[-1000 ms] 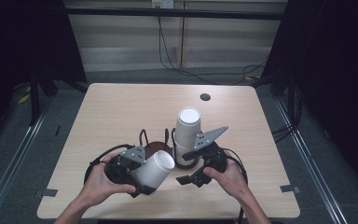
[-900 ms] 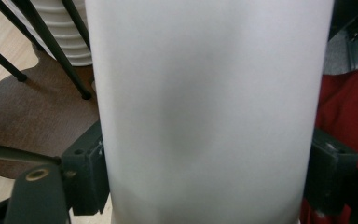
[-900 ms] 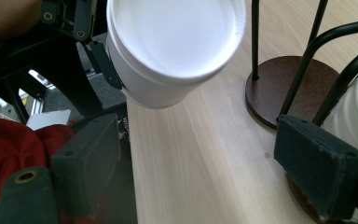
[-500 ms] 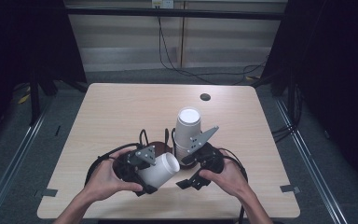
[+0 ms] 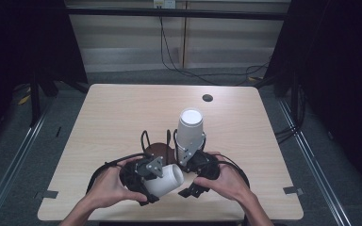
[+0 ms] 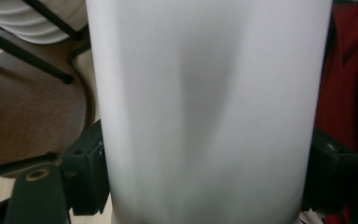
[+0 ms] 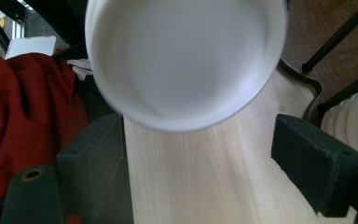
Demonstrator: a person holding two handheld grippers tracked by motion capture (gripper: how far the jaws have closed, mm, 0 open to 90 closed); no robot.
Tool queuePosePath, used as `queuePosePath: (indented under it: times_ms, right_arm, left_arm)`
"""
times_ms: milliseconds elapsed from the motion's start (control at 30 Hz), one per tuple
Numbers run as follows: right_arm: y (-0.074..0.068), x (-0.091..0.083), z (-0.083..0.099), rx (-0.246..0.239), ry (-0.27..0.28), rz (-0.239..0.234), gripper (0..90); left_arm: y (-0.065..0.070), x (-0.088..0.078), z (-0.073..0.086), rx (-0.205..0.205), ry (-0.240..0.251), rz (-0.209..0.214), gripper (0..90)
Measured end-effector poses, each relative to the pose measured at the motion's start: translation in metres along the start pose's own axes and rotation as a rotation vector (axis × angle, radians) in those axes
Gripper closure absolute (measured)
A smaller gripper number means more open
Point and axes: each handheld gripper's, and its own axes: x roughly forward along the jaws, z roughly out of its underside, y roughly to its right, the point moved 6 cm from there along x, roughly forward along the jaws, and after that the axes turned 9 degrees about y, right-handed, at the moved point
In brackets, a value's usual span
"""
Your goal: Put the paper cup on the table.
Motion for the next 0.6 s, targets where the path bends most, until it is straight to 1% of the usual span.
queuePosePath:
  times_ms: [33,67,100,133,167,233,300,333,400,433,467,500,533,567,600]
  right_arm:
    - [0.0,0.0,0.0,-0.002,-0.007,-0.001,16.5]
    - [-0.001,0.001,0.0,-0.008,-0.015,-0.006,16.5]
    - [-0.003,0.002,0.001,-0.004,-0.031,-0.012,16.5]
    - [-0.003,0.002,0.001,-0.004,-0.031,-0.012,16.5]
    - [-0.003,0.004,0.001,-0.007,-0.036,-0.007,16.4]
    - [-0.005,0.006,0.003,-0.006,-0.066,-0.027,17.1]
    - [-0.005,0.008,0.003,-0.012,-0.077,-0.022,17.0]
    - [-0.007,0.009,0.002,-0.017,-0.074,-0.039,17.0]
    - [-0.007,0.009,0.002,-0.02,-0.072,-0.038,16.7]
    - [-0.007,0.008,0.001,-0.024,-0.075,-0.041,16.9]
    - [-0.007,0.008,0.0,-0.029,-0.065,-0.043,19.0]
    - [-0.008,0.008,0.0,-0.023,-0.067,-0.051,18.3]
    - [-0.008,0.009,0.0,-0.031,-0.064,-0.062,17.5]
    - [-0.01,0.01,-0.001,-0.022,-0.067,-0.07,18.5]
    - [-0.011,0.01,-0.001,-0.014,-0.071,-0.066,18.1]
  left_arm:
    - [0.001,0.002,0.0,0.001,-0.009,0.006,19.0]
    - [0.001,0.003,-0.001,-0.003,-0.008,-0.003,19.0]
    - [0.0,0.005,-0.001,-0.012,-0.007,-0.001,19.1]
    - [0.0,0.005,-0.001,-0.012,-0.007,-0.001,19.0]
    - [0.001,0.007,0.0,-0.006,-0.014,0.017,19.0]
    - [0.002,0.009,0.0,-0.009,-0.017,0.014,19.0]
    - [0.003,0.009,0.0,-0.005,-0.024,0.021,19.0]
    - [0.004,0.008,0.0,-0.008,-0.021,0.026,19.0]
    - [0.004,0.008,0.0,-0.009,-0.015,0.019,19.0]
    - [0.003,0.007,0.0,-0.007,-0.014,0.005,19.0]
    - [0.004,0.006,0.0,-0.002,-0.023,0.011,19.0]
    - [0.006,0.006,0.0,-0.001,-0.023,0.015,19.0]
    - [0.006,0.007,-0.001,0.004,-0.024,0.019,19.0]
    - [0.008,0.007,-0.002,0.007,-0.027,0.026,19.0]
    - [0.009,0.008,-0.003,0.023,-0.03,0.03,19.0]
